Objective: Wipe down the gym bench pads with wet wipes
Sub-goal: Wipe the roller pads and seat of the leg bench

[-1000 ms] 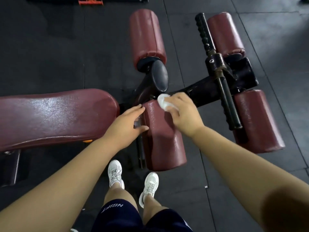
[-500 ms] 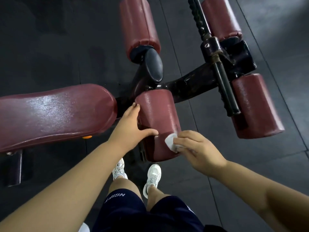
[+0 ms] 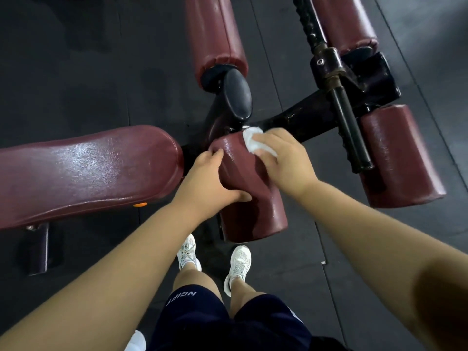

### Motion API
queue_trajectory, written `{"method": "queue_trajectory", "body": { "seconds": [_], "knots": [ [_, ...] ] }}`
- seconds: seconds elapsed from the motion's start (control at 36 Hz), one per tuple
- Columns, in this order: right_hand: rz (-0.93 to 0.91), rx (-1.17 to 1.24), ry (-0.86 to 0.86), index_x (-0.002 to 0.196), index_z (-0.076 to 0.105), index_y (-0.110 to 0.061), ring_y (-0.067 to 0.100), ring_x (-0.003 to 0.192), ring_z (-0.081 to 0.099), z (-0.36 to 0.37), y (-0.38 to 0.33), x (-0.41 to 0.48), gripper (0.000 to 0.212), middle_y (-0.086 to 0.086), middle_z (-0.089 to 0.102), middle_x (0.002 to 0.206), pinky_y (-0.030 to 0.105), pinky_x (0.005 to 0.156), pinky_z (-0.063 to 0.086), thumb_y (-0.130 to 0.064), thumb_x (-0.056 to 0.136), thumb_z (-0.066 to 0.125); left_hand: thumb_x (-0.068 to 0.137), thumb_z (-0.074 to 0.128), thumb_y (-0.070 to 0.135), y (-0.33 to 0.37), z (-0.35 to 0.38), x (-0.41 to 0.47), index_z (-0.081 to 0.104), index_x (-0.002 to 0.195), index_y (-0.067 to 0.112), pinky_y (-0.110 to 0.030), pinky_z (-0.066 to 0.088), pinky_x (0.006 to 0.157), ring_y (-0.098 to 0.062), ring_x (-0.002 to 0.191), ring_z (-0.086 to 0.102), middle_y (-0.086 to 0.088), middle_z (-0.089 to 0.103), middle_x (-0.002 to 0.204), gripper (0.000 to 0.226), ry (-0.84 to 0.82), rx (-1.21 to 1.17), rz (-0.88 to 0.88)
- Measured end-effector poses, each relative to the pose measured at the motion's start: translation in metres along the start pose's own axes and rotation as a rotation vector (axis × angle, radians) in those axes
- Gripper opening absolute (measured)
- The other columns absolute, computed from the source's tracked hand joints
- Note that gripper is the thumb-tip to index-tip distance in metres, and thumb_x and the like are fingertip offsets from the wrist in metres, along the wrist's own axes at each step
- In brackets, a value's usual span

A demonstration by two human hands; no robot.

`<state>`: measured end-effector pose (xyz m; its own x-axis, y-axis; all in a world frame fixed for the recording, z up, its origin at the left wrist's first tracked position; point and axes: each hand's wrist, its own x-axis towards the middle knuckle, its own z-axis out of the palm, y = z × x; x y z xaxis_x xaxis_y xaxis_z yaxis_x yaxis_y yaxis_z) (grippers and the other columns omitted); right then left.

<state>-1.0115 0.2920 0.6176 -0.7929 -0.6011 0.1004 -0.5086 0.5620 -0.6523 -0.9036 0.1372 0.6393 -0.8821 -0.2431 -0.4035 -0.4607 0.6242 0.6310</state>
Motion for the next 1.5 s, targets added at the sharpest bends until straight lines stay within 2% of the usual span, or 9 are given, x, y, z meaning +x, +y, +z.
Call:
{"method": "queue_trajectory", "body": {
  "seconds": [0.14, 0.42, 0.58, 0.81, 1.11, 1.25, 1.33, 1.44, 1.5],
  "knots": [
    [-0.098, 0.036, -0.120, 0.109, 0.066, -0.012, 0.013, 0.096, 0.053, -0.015, 0.009, -0.075, 0.021, -0.001, 0.057, 0.104, 0.011, 0.087, 0.037, -0.015, 0.088, 0.060, 0.053, 0.084, 0.053, -0.004, 0.005, -0.001, 0.014, 0.151, 0.019, -0.038, 0.031, 0.113, -0.016, 0.140, 0.028, 0.003, 0.014, 0.157, 0.125, -0.011, 0.043, -0.009],
    [-0.268, -0.022, -0.082, 0.104, 0.069, -0.012, 0.034, 0.083, 0.059, -0.003, 0.006, -0.045, 0.020, 0.009, 0.062, 0.100, 0.037, 0.079, 0.046, -0.007, 0.087, 0.061, 0.053, 0.090, 0.029, -0.032, -0.002, 0.003, 0.026, 0.148, 0.018, -0.005, 0.021, 0.096, 0.011, 0.118, 0.027, 0.008, 0.029, 0.152, 0.115, -0.096, -0.132, -0.007],
    [-0.009, 0.004, 0.043, 0.105, 0.069, -0.007, 0.026, 0.092, 0.057, 0.006, 0.011, 0.043, 0.020, 0.012, 0.058, 0.100, 0.024, 0.083, 0.042, -0.008, 0.091, 0.055, 0.054, 0.091, 0.028, -0.023, -0.009, 0.004, 0.036, 0.143, 0.020, -0.017, 0.027, 0.099, -0.008, 0.127, 0.039, 0.004, 0.033, 0.145, 0.105, -0.086, -0.055, 0.010],
    [0.002, 0.065, 0.011, 0.103, 0.070, -0.013, 0.010, 0.089, 0.051, -0.002, 0.003, -0.009, 0.016, 0.005, 0.056, 0.096, 0.006, 0.082, 0.035, -0.009, 0.089, 0.061, 0.057, 0.085, 0.046, 0.006, 0.003, -0.009, 0.016, 0.151, 0.018, -0.020, 0.012, 0.111, -0.009, 0.144, 0.009, 0.007, 0.003, 0.158, 0.119, -0.014, 0.021, 0.064],
    [-0.259, 0.076, -0.203, 0.106, 0.067, -0.019, 0.021, 0.090, 0.057, -0.017, 0.004, -0.099, 0.020, -0.002, 0.060, 0.105, 0.034, 0.080, 0.048, -0.010, 0.090, 0.059, 0.058, 0.085, 0.044, -0.018, -0.001, -0.010, 0.008, 0.151, 0.023, -0.032, 0.023, 0.117, -0.008, 0.142, 0.019, 0.013, -0.001, 0.158, 0.123, -0.108, -0.024, 0.009],
    [-0.273, -0.041, -0.051, 0.103, 0.071, -0.011, 0.034, 0.081, 0.056, -0.002, 0.008, -0.039, 0.023, 0.012, 0.062, 0.097, 0.041, 0.074, 0.046, 0.000, 0.084, 0.063, 0.052, 0.088, 0.041, -0.025, -0.001, -0.009, 0.012, 0.151, 0.023, -0.037, 0.028, 0.115, -0.009, 0.141, 0.024, 0.013, 0.003, 0.158, 0.126, -0.103, -0.093, 0.006],
    [-0.160, -0.020, 0.041, 0.101, 0.072, -0.010, 0.032, 0.082, 0.056, 0.004, 0.008, 0.006, 0.021, 0.015, 0.058, 0.091, 0.037, 0.078, 0.045, -0.002, 0.088, 0.058, 0.052, 0.089, 0.040, -0.022, -0.003, -0.009, 0.016, 0.151, 0.020, -0.037, 0.026, 0.115, -0.011, 0.142, 0.023, 0.010, 0.007, 0.158, 0.124, -0.093, -0.063, 0.016],
    [0.109, 0.120, 0.052, 0.109, 0.069, -0.014, 0.014, 0.091, 0.051, 0.007, 0.009, 0.034, 0.022, 0.005, 0.054, 0.102, 0.003, 0.082, 0.034, -0.011, 0.092, 0.055, 0.055, 0.086, 0.047, -0.007, -0.005, -0.012, 0.021, 0.150, 0.018, -0.028, 0.017, 0.116, -0.009, 0.143, 0.014, 0.008, 0.009, 0.157, 0.118, -0.058, 0.010, 0.060],
    [0.150, 0.138, 0.040, 0.112, 0.067, -0.016, 0.008, 0.093, 0.049, 0.006, 0.007, 0.030, 0.023, 0.001, 0.054, 0.104, -0.002, 0.081, 0.030, -0.014, 0.093, 0.056, 0.056, 0.084, 0.051, 0.002, -0.002, -0.012, 0.017, 0.150, 0.019, -0.027, 0.014, 0.115, -0.008, 0.144, 0.006, 0.010, 0.003, 0.157, 0.120, -0.059, 0.025, 0.083]
  ]
}}
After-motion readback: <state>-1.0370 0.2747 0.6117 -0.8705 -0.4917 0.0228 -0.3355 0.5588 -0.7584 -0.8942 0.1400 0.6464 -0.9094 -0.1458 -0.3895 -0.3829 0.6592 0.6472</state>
